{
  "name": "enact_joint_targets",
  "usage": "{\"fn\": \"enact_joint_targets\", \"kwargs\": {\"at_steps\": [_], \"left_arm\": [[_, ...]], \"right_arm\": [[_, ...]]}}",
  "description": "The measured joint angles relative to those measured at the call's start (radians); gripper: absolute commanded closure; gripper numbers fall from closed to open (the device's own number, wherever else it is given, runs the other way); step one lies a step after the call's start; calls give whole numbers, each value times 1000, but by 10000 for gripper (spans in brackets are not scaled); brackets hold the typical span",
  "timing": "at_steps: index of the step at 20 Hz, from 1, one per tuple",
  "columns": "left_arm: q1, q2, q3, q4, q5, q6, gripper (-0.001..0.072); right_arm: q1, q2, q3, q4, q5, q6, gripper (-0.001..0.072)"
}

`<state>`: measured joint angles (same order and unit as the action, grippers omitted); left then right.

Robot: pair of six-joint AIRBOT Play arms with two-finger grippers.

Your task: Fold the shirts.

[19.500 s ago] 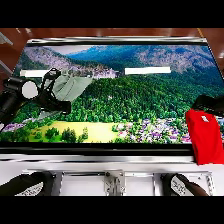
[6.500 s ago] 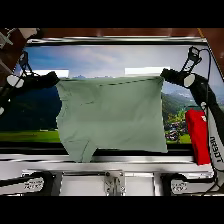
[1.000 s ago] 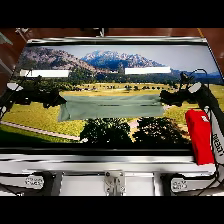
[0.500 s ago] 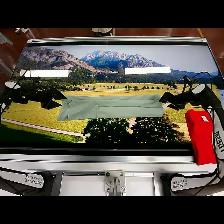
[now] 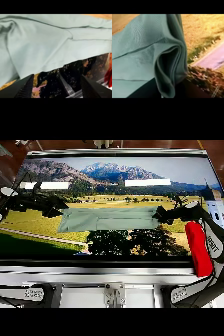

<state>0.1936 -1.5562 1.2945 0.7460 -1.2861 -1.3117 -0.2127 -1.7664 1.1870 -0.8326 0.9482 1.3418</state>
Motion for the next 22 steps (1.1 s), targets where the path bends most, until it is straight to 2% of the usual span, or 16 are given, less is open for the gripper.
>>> {"fn": "enact_joint_targets", "kwargs": {"at_steps": [1,2,5,6,7,13,17,22], "left_arm": [[-18,5,0,1,1,1,77],[-39,9,0,0,2,2,156],[-117,11,0,-3,56,3,465],[-154,9,0,-14,92,3,625],[-195,4,0,-28,130,3,673],[-542,-87,0,-124,425,3,674],[-750,-192,11,-298,602,2,674],[-896,-325,137,-466,708,12,677]], "right_arm": [[8,-1,-2,8,-9,-1,653],[14,4,-2,7,-20,-5,654],[24,61,-1,4,-34,-33,654],[25,92,-1,4,-32,-41,655],[27,133,-1,0,-16,-47,655],[45,455,-1,-8,109,-32,654],[99,643,-1,-7,190,34,654],[170,785,-1,-20,255,132,654]]}}
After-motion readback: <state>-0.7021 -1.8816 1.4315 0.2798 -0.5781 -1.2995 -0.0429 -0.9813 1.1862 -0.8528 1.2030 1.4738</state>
